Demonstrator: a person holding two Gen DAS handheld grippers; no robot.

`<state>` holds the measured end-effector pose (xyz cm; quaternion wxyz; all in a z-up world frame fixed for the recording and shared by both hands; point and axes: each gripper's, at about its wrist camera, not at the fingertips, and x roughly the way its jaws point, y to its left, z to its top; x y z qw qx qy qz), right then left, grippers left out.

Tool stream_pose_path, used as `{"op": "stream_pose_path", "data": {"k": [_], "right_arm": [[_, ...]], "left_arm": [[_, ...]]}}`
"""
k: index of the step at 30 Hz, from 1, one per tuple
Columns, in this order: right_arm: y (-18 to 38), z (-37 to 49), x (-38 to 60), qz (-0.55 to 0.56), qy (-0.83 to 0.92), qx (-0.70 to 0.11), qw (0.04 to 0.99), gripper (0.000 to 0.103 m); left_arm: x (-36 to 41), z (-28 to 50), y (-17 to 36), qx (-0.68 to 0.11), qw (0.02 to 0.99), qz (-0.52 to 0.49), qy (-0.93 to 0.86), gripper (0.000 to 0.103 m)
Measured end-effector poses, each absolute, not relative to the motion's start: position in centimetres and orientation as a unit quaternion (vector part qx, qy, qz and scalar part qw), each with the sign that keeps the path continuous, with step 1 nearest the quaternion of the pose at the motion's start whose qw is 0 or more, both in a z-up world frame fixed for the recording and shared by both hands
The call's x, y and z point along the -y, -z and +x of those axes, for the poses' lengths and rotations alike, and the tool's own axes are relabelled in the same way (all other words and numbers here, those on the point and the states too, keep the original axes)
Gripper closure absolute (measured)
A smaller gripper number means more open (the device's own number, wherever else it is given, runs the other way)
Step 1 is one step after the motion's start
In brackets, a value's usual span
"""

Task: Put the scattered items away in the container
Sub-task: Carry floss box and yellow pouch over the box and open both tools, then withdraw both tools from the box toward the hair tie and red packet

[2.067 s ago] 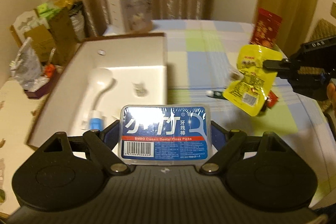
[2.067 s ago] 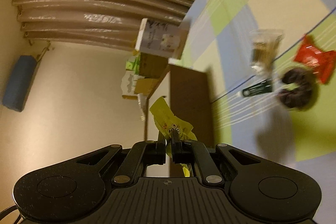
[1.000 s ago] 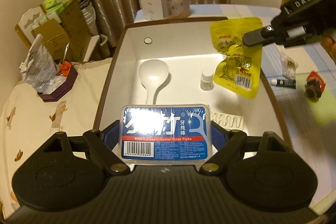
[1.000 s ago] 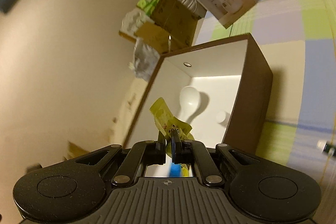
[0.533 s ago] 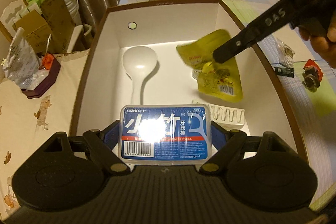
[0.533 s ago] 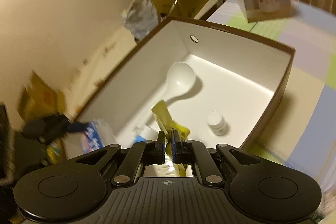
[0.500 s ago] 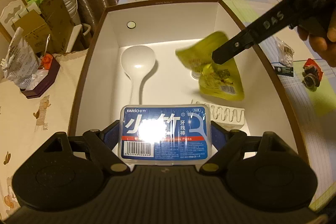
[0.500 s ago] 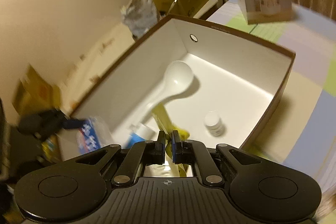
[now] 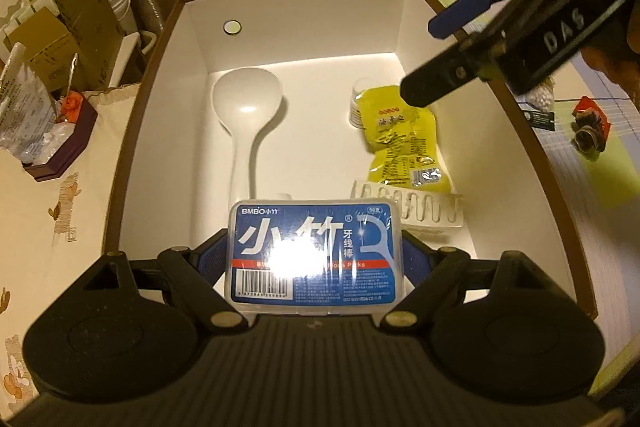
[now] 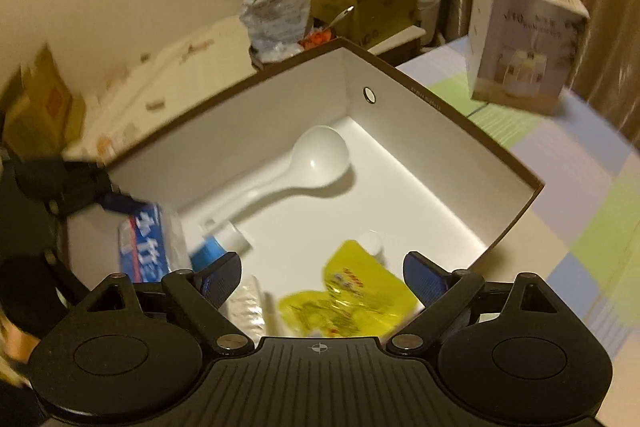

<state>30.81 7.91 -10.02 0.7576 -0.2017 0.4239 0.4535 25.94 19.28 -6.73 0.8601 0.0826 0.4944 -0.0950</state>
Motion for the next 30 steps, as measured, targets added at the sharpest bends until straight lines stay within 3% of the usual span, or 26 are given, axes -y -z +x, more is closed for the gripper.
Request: {"op": "stream_pose_path", "data": {"k": [10,17,30], "right_arm": [[11.5,27.1,-8.3,-0.329,-0.475,-0.377,0.723,0.01],[11.5,26.2,-8.1,-0.348,-0.489,-0.371,0.709,0.01],[10.9,24.0,-6.9,-0.355,-0.499,-0.368,0.7,0.01]], "left_arm": [[-19.2,26.4,7.5,-0.513,0.85,0.077,0.088,0.019],[-18.8,25.8,6.7,-0.506,0.854,0.082,0.09,0.007],[-19.5,23.1,3.8,-0.484,0.869,0.081,0.068,0.003]]}}
